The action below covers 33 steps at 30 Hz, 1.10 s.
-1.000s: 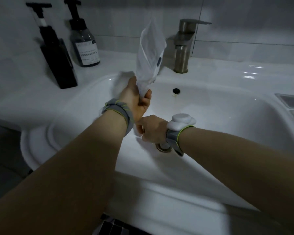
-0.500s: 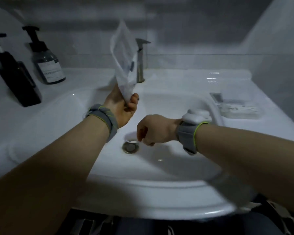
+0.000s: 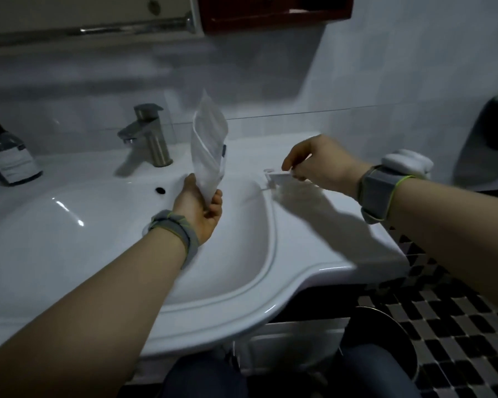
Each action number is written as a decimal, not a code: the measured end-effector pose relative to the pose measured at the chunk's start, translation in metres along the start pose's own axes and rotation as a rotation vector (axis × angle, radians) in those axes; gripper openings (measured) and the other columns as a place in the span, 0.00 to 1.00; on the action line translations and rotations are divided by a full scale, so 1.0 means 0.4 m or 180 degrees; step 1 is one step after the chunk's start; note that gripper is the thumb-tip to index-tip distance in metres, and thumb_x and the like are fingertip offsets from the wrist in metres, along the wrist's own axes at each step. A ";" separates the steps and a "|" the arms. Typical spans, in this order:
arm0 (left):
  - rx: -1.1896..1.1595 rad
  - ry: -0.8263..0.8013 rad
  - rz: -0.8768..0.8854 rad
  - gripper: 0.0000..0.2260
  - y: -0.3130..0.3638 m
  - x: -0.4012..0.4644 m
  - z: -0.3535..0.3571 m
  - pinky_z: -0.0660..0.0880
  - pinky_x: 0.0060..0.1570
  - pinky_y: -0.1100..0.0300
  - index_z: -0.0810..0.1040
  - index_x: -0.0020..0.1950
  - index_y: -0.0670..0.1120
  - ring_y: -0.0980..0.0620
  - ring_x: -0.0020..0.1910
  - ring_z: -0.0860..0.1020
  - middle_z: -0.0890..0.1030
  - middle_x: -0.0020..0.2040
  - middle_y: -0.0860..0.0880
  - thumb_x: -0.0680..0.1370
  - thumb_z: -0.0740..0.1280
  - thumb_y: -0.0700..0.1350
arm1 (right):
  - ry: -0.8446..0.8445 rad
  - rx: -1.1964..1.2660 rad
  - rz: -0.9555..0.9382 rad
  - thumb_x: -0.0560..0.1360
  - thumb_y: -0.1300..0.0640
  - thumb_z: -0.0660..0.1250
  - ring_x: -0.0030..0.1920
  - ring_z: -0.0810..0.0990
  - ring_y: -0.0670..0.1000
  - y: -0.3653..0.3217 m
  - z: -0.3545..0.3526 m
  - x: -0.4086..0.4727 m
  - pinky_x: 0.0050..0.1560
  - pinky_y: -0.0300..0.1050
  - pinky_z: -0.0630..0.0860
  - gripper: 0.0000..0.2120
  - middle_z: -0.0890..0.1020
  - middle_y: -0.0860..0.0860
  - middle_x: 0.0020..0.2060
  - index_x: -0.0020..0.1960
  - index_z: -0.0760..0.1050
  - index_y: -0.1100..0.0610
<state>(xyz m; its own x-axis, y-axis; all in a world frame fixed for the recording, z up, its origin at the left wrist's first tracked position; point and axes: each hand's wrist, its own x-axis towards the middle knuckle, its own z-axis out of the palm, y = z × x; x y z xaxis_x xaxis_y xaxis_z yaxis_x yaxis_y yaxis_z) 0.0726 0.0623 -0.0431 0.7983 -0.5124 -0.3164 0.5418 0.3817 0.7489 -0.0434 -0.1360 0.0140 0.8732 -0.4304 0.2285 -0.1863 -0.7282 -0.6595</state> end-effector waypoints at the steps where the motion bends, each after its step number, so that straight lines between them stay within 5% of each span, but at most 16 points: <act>1: 0.0037 -0.0031 -0.0021 0.16 -0.011 0.003 0.022 0.62 0.17 0.70 0.73 0.46 0.46 0.58 0.24 0.67 0.70 0.34 0.50 0.83 0.56 0.55 | 0.0085 0.0029 0.0036 0.70 0.70 0.62 0.29 0.74 0.46 0.016 -0.006 -0.001 0.22 0.26 0.66 0.15 0.80 0.52 0.31 0.43 0.85 0.57; 10: 0.0358 -0.0038 -0.0014 0.12 -0.083 0.036 0.129 0.63 0.18 0.71 0.73 0.54 0.47 0.57 0.21 0.70 0.72 0.35 0.48 0.82 0.56 0.53 | 0.0484 -0.0146 0.0071 0.69 0.69 0.62 0.30 0.72 0.42 0.068 -0.004 -0.007 0.28 0.26 0.66 0.15 0.75 0.43 0.28 0.43 0.84 0.54; 13: 0.0398 -0.0018 -0.0007 0.12 -0.096 0.047 0.142 0.63 0.18 0.71 0.73 0.50 0.48 0.57 0.23 0.69 0.71 0.35 0.48 0.82 0.56 0.54 | 0.0537 -0.0327 -0.0116 0.69 0.68 0.62 0.31 0.72 0.43 0.079 0.005 -0.015 0.35 0.36 0.69 0.15 0.74 0.43 0.29 0.43 0.83 0.54; 21: 0.0318 -0.0119 0.0028 0.16 -0.129 0.059 0.143 0.62 0.18 0.69 0.74 0.46 0.46 0.57 0.21 0.69 0.71 0.33 0.48 0.82 0.56 0.56 | 0.0908 -0.0196 -0.0364 0.70 0.65 0.64 0.47 0.77 0.50 0.106 0.047 -0.039 0.50 0.45 0.75 0.17 0.82 0.49 0.46 0.56 0.79 0.54; 33: 0.0557 -0.0138 0.0190 0.16 -0.131 0.058 0.133 0.62 0.18 0.69 0.75 0.49 0.47 0.56 0.21 0.69 0.72 0.34 0.46 0.83 0.55 0.57 | 0.1197 0.0554 0.0272 0.71 0.64 0.65 0.44 0.80 0.52 0.121 0.075 -0.038 0.48 0.45 0.78 0.10 0.81 0.47 0.37 0.43 0.78 0.50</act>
<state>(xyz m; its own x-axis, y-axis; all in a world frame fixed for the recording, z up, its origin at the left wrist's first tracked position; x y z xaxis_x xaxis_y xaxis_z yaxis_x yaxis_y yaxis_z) 0.0489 -0.0104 -0.0587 0.8136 -0.5268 -0.2458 0.4366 0.2746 0.8567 -0.0521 -0.1487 -0.0428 0.6269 -0.6734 0.3919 -0.1440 -0.5944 -0.7911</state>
